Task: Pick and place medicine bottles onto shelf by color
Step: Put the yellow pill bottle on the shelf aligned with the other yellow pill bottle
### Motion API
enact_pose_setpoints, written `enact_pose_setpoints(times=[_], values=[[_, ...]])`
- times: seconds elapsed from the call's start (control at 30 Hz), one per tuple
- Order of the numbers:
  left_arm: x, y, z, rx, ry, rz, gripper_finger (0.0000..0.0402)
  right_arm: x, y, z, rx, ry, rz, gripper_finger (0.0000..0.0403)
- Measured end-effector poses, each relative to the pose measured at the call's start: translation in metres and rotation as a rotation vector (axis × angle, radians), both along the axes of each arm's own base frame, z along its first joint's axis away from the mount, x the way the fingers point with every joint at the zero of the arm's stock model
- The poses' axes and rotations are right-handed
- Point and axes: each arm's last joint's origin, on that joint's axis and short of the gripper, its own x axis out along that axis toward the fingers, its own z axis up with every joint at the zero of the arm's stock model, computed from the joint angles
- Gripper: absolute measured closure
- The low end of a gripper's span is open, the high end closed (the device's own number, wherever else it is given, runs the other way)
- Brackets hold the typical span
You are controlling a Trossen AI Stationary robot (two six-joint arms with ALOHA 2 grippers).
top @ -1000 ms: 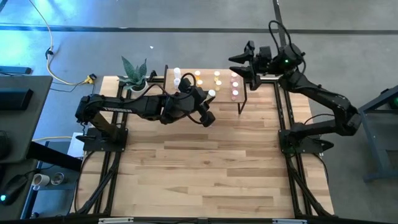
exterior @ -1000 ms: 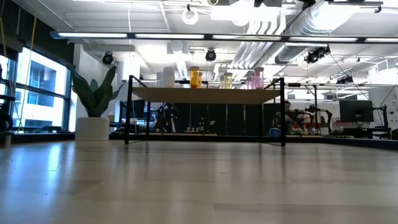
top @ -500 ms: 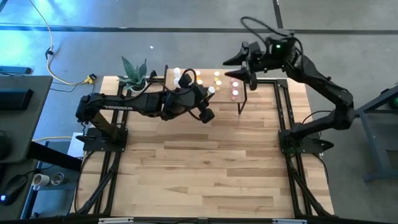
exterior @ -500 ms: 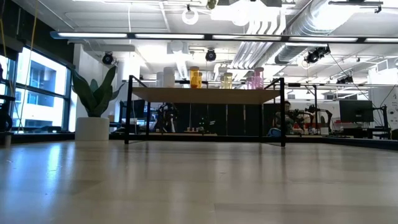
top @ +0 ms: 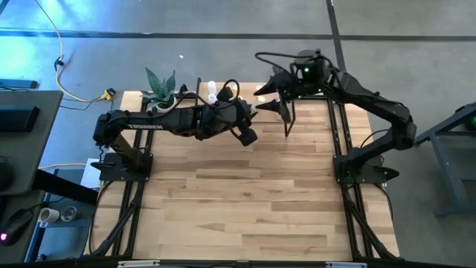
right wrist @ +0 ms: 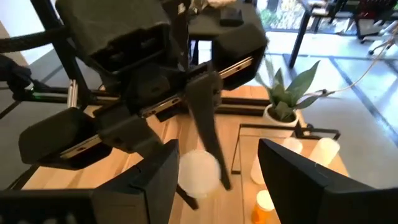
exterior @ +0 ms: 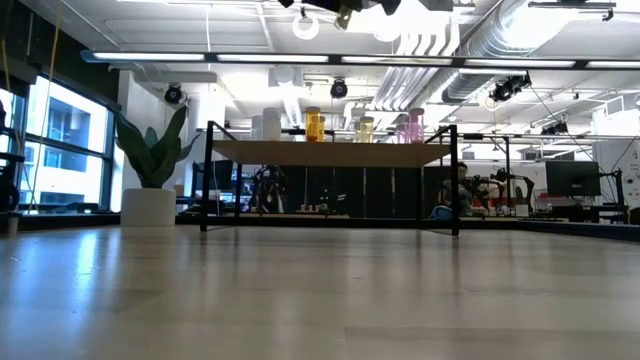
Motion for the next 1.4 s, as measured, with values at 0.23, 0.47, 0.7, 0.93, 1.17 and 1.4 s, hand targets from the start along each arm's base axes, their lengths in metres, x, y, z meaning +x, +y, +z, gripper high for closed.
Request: enact_pose_setpoints(times=[0.23,0.47,0.7,0.93,1.17,1.4], values=[[-0.001,0.001,0.0,0.011,-0.002,0.035,0.0307,0.01,0.004,-0.009,0.018,0.049,-0.022,0.0192],[-0.001,0.001,0.0,0.03,0.018,0.017,0.0307,0.011,0.006,-0.011,-0.001,0.075,-0.07,0.0192],[0.001,0.0,0.003,0.055,0.017,-0.018,0.0307,0.013,0.013,-0.011,0.019,0.078,-0.053,0.0192],[0.001,0.001,0.003,0.074,0.029,-0.023,0.0307,0.014,0.014,-0.011,0.036,0.083,-0.087,0.0211],[0.001,0.001,0.003,0.082,0.035,-0.026,0.0307,0.014,0.014,-0.011,0.044,0.083,-0.092,0.0259],[0.001,0.001,0.003,0.085,0.038,-0.029,0.0307,0.014,0.014,-0.011,0.054,0.088,-0.095,0.027]])
